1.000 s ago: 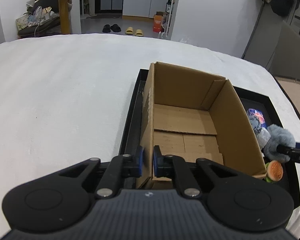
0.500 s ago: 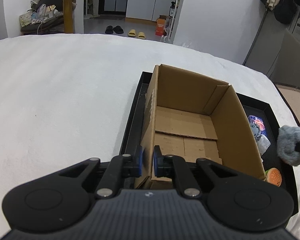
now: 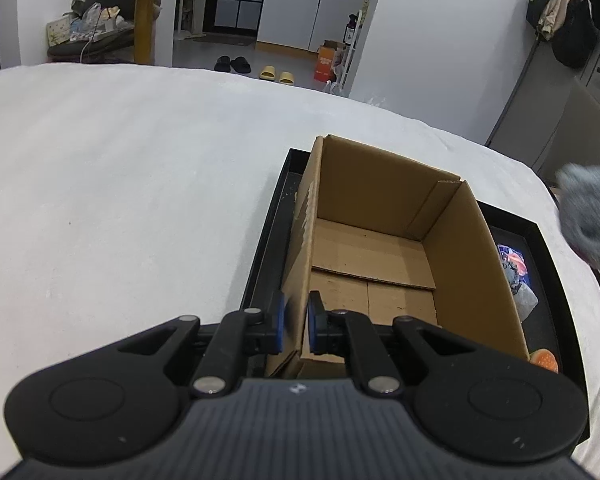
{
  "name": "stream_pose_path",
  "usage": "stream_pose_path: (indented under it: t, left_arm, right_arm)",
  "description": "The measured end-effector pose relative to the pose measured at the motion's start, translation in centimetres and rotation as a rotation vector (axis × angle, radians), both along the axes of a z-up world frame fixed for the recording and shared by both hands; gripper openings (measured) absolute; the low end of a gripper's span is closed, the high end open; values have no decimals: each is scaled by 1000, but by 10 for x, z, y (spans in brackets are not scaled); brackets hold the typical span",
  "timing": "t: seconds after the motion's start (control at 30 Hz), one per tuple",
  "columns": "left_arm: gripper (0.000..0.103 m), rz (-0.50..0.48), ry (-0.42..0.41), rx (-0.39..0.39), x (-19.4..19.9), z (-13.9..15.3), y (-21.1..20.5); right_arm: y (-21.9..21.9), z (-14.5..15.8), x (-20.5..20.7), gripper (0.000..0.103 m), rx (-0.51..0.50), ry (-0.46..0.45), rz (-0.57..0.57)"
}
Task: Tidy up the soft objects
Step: 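Lift the grey plush with the right tool and lower it into the box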
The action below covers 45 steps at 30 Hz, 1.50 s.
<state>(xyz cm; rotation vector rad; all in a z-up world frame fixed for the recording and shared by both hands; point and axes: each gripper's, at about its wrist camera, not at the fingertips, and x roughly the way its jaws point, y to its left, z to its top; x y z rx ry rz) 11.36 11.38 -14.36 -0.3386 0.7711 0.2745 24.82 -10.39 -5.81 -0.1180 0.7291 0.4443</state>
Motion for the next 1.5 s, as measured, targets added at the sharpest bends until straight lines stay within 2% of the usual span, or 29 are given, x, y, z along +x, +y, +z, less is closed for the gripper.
stream_pose_path:
  t: [0.27,0.57,0.9,1.2,1.33,1.5]
  left_arm:
    - [10,-10,-2,9,0,0,-2]
    - [10,-17,8,-26,-1,2,5]
    - [10,-22,19,-53,3,3,10]
    - [10,-26,21,-63,3,2,13]
    - [11,-19,17,-76,3,2,15]
    - [11,-22,19,-77,4,2,15]
  right_arm:
    - [54,-3,3,42,53,1,106]
    - [95,-6,2,42,38,30,169]
    - [134,-29,-8,42,17,103,230]
    - [159,-50,-18,43,3,156,256]
    - [157,-52,-17,48,30,176,233]
    - [154,-53,-15,50,65,200,222]
